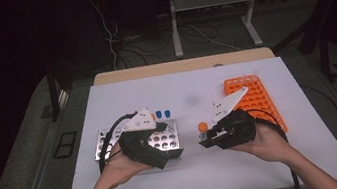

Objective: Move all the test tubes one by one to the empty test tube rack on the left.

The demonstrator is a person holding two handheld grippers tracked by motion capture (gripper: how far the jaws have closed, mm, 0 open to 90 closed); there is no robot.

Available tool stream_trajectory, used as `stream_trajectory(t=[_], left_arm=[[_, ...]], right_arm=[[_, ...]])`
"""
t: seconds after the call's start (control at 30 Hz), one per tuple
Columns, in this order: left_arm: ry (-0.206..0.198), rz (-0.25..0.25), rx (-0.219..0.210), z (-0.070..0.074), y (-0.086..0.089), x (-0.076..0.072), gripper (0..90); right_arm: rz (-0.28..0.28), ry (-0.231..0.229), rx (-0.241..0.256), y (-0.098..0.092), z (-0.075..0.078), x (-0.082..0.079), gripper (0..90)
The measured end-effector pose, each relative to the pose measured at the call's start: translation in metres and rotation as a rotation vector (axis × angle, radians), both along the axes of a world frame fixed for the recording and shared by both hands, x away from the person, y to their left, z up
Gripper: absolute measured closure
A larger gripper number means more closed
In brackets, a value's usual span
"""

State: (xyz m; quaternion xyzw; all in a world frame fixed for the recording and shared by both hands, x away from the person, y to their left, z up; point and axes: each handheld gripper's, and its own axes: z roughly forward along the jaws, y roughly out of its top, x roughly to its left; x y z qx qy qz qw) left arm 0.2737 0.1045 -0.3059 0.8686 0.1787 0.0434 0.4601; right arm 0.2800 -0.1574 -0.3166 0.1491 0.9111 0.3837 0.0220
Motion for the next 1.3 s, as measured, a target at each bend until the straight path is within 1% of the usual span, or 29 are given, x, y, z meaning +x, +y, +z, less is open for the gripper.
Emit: stream_trajectory(t=[0.07,0.13,0.2,0.43,0.53,0.67,0.8,0.87,0.9,1.03,1.1,1.17,1.23,1.3], left_arm=[[0.007,-0.014,0.002,0.002,-0.002,0.002,14.7],[0.020,-0.029,0.000,0.003,-0.005,0.004,17.5],[0.026,-0.050,0.008,0.005,-0.008,0.006,20.9],[0.042,-0.107,0.019,0.010,-0.016,0.013,37.8],[0.047,-0.136,0.031,0.011,-0.018,0.015,44.3],[0.056,-0.158,0.045,0.010,-0.022,0.016,52.2],[0.056,-0.173,0.067,0.009,-0.024,0.016,59.7],[0.055,-0.185,0.075,0.008,-0.024,0.016,66.3],[0.052,-0.186,0.079,0.008,-0.025,0.015,68.1],[0.038,-0.191,0.097,0.010,-0.024,0.015,69.0],[0.034,-0.190,0.107,0.013,-0.022,0.016,69.1],[0.033,-0.185,0.104,0.016,-0.020,0.016,69.1],[0.031,-0.176,0.097,0.019,-0.016,0.017,69.1],[0.026,-0.163,0.098,0.022,-0.012,0.018,69.1]], right_arm=[[0.007,0.005,-0.003,0.004,-0.001,-0.001,74.1],[0.019,0.007,-0.011,0.008,-0.003,0.000,74.0],[0.024,0.011,-0.018,0.012,-0.004,0.000,74.1],[0.043,0.017,-0.032,0.026,-0.010,0.002,74.0],[0.050,0.018,-0.039,0.031,-0.013,0.003,74.0],[0.057,0.020,-0.039,0.037,-0.015,0.002,74.0],[0.061,0.015,-0.033,0.040,-0.015,0.001,74.0],[0.059,0.012,-0.032,0.040,-0.015,0.001,74.0],[0.056,0.012,-0.033,0.040,-0.015,0.001,74.0],[0.050,0.006,-0.026,0.040,-0.016,-0.001,72.7],[0.044,0.005,-0.012,0.038,-0.015,-0.002,65.3],[0.032,-0.001,0.004,0.033,-0.014,-0.002,59.8],[0.010,-0.001,0.022,0.028,-0.014,-0.003,54.6],[-0.017,-0.004,0.044,0.021,-0.015,-0.004,47.3]])
